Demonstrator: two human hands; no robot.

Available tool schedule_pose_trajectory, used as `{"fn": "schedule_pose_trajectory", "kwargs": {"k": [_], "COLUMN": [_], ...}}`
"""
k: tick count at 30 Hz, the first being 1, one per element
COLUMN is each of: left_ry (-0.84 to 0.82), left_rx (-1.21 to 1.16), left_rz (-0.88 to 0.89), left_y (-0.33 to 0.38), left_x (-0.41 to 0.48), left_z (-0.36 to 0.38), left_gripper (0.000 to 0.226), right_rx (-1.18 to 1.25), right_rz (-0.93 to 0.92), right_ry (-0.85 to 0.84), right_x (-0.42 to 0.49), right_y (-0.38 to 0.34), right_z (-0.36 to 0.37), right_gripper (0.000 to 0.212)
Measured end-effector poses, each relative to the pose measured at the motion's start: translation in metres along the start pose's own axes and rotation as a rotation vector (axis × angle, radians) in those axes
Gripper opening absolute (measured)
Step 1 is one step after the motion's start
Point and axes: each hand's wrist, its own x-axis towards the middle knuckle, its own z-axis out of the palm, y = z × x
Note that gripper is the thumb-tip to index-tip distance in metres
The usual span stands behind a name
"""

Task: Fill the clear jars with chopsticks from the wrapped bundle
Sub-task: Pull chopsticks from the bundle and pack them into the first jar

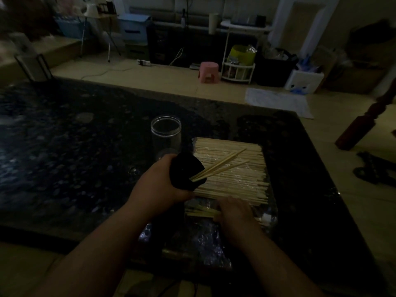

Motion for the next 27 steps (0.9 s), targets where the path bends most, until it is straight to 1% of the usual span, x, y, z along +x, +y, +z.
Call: {"fn": "schedule_pose_trajectory", "kwargs": {"k": [2, 6, 10, 14, 17, 19, 21, 24, 27], "left_ry": [-0.003, 0.001, 0.004, 0.000, -0.002, -0.007, -0.007, 0.001, 0.013], "left_rx": [-0.010, -0.014, -0.024, -0.021, -0.028, -0.025, -0.007, 0.002, 0.001], "left_rz": [0.004, -0.006, 0.003, 0.012, 0.006, -0.003, -0.007, -0.019, -0.033], "left_y": [0.000, 0.000, 0.000, 0.000, 0.000, -0.001, -0.002, -0.004, -0.004], "left_x": [0.000, 0.000, 0.001, 0.002, 0.002, 0.002, 0.003, 0.004, 0.005], "left_z": [0.000, 0.000, 0.001, 0.002, 0.003, 0.004, 0.004, 0.002, 0.000], "left_gripper": [0.087, 0.086, 0.086, 0.087, 0.089, 0.089, 0.090, 0.092, 0.092], "right_rx": [-0.012, -0.130, -0.134, -0.121, -0.146, -0.154, -0.117, 0.010, 0.023], "right_rz": [-0.003, 0.020, 0.044, 0.009, 0.000, -0.006, -0.025, 0.030, -0.058], "right_ry": [-0.011, -0.034, -0.001, 0.111, 0.116, 0.145, 0.113, 0.041, -0.010], "right_x": [-0.003, -0.010, -0.014, -0.018, -0.020, -0.023, -0.026, -0.028, -0.032], "right_y": [0.000, -0.002, -0.006, -0.006, -0.003, -0.003, -0.007, -0.011, -0.012], "right_z": [0.000, 0.007, 0.008, 0.013, 0.015, 0.015, 0.008, -0.014, -0.032], "right_gripper": [0.030, 0.045, 0.043, 0.036, 0.045, 0.044, 0.038, 0.024, 0.027]}}
